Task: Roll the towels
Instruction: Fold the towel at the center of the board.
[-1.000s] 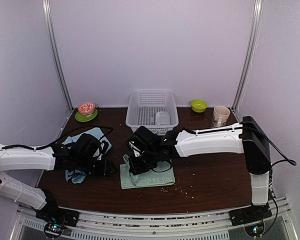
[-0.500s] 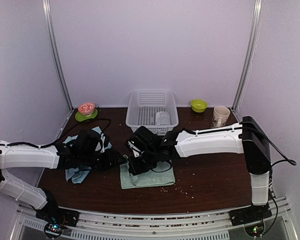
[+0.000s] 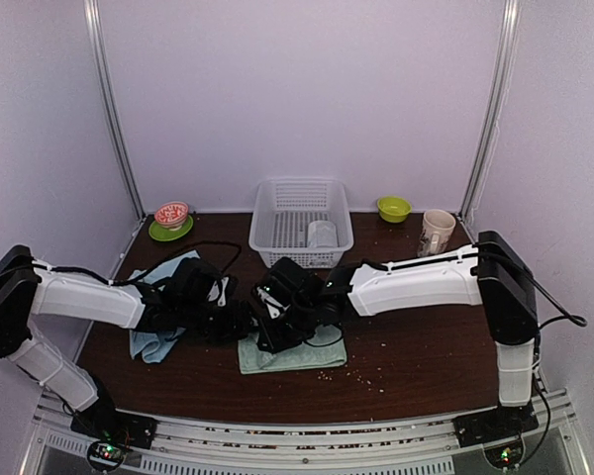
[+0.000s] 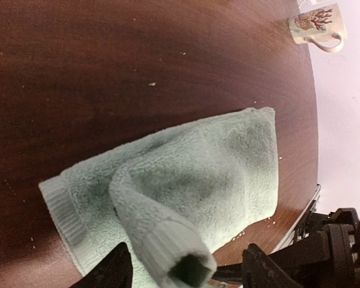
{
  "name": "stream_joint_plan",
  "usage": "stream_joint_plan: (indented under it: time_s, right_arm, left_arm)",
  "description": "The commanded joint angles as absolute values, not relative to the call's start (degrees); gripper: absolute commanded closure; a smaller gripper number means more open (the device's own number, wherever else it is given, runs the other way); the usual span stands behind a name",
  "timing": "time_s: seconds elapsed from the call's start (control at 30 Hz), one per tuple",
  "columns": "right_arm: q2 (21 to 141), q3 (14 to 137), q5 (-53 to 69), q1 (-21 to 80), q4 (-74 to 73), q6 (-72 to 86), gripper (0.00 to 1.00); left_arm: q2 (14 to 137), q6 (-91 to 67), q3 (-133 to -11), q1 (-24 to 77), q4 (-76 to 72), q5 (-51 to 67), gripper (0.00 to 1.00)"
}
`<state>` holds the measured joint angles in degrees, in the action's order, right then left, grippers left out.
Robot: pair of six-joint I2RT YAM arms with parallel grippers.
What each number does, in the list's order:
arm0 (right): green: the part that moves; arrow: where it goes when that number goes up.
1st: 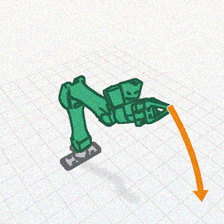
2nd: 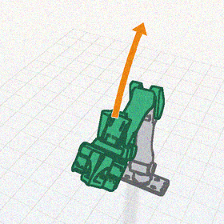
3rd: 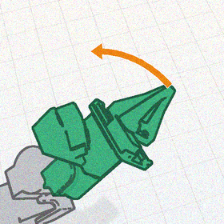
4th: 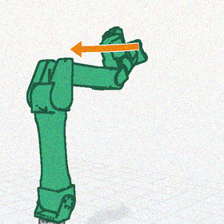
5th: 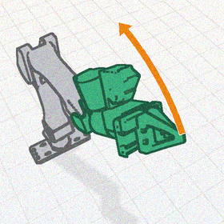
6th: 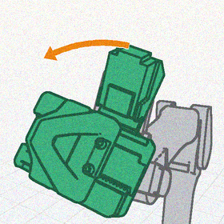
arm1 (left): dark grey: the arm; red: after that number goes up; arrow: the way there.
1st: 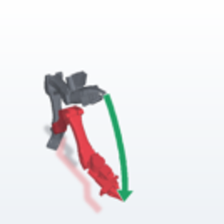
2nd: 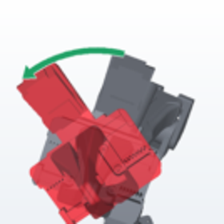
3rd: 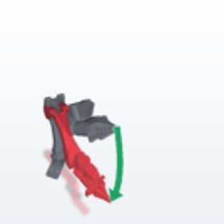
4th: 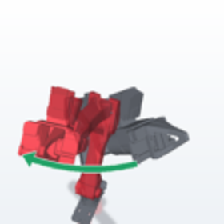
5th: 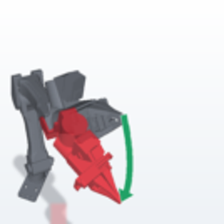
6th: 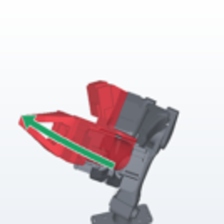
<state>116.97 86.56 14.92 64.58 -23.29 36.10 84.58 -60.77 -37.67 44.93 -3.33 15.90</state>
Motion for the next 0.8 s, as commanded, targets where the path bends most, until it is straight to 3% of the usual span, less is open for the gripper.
stream_joint_plan:
  time_s: [0.0,0.3,0.5,0.77]
  right_arm:
    - [111.1,84.7,15.6,64.5,-22.2,35.2,0.76]
    - [102.7,75.5,9.2,61.4,-24.3,35.2,0.64]
    - [103.4,74.6,-0.6,58.3,-32.3,34.4,0.63]
    - [107.1,74.6,-2.4,56.3,-34.2,34.2,0.64]
  left_arm:
    - [84.3,-60.4,-39.8,44.5,-5.7,17.1,0.36]
    - [86.6,-59.5,-41.1,44.6,-4.9,18.0,0.38]
    - [86.2,-58.2,-42.2,44.6,-2.9,17.7,0.40]
    - [86.2,-57.6,-42.6,44.6,-2.1,17.8,0.42]
